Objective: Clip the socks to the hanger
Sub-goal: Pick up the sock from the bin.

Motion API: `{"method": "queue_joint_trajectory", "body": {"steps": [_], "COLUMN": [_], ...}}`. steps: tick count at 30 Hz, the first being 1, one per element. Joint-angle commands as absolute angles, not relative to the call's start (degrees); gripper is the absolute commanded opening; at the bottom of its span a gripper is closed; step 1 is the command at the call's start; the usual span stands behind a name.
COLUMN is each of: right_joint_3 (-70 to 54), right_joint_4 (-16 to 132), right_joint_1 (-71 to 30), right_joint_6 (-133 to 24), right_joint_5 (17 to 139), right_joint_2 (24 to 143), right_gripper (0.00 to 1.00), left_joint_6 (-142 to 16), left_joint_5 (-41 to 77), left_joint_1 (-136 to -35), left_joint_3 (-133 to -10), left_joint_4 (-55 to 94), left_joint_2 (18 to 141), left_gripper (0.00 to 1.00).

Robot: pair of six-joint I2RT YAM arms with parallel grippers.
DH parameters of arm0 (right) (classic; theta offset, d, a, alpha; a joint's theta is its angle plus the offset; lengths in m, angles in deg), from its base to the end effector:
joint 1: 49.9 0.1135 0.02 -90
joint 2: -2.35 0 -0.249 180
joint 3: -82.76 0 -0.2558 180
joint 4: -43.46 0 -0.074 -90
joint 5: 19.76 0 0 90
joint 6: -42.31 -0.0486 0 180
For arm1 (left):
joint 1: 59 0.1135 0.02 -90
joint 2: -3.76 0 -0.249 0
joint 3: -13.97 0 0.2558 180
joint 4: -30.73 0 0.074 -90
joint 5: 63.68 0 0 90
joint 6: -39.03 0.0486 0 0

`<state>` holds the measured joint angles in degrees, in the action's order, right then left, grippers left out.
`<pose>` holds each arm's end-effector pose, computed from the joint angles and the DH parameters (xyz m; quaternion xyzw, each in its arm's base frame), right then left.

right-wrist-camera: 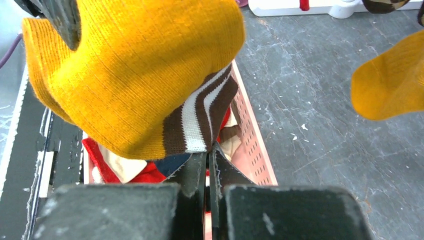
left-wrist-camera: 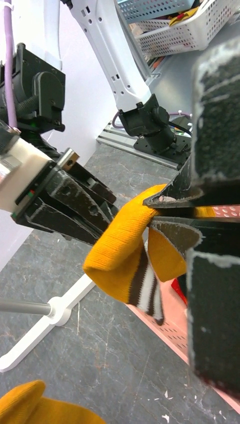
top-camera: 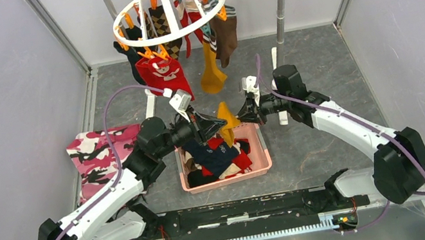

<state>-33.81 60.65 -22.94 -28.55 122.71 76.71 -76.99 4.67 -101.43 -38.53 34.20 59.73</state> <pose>0.2458 0.1683 0.2559 -0.5104 0.6189 0.4097 0.4343 0.1762 -0.1854 0.3044 0.2306 0.6685 -0.5004 0.4996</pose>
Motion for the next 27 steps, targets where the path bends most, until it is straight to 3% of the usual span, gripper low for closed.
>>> {"method": "queue_joint_trajectory", "body": {"steps": [1,3,8,13,23,27], "right_joint_3": [-31.9,-30.4,-26.0,-23.3,-15.7,-13.5], "right_joint_4": [61.3,64.9,73.7,78.1,90.4,90.8], "right_joint_1": [-24.4,-24.6,-24.6,-24.6,-24.6,-24.9], "right_joint_6": [-27.5,-24.3,-12.9,-6.0,19.7,20.6], "right_joint_5": [122.8,120.9,111.7,106.2,110.4,107.9], "right_joint_2": [74.1,73.7,72.0,70.0,70.9,71.1], "right_gripper": [0.00,0.00,0.00,0.00,0.00,0.00], "left_joint_6": [-78.8,-78.2,-78.1,-79.2,-85.4,-85.0], "left_joint_5": [3.3,4.0,8.2,11.2,7.2,5.8], "left_joint_1": [-100.8,-100.5,-100.0,-99.8,-96.4,-94.1], "left_joint_3": [-37.5,-37.3,-36.4,-34.5,-36.4,-37.7], "left_joint_4": [36.5,34.9,30.8,31.3,35.8,34.0], "left_joint_2": [57.6,56.9,53.9,50.5,54.6,52.9], "left_gripper": [0.14,0.27,0.73,0.92,0.97,0.97]}}
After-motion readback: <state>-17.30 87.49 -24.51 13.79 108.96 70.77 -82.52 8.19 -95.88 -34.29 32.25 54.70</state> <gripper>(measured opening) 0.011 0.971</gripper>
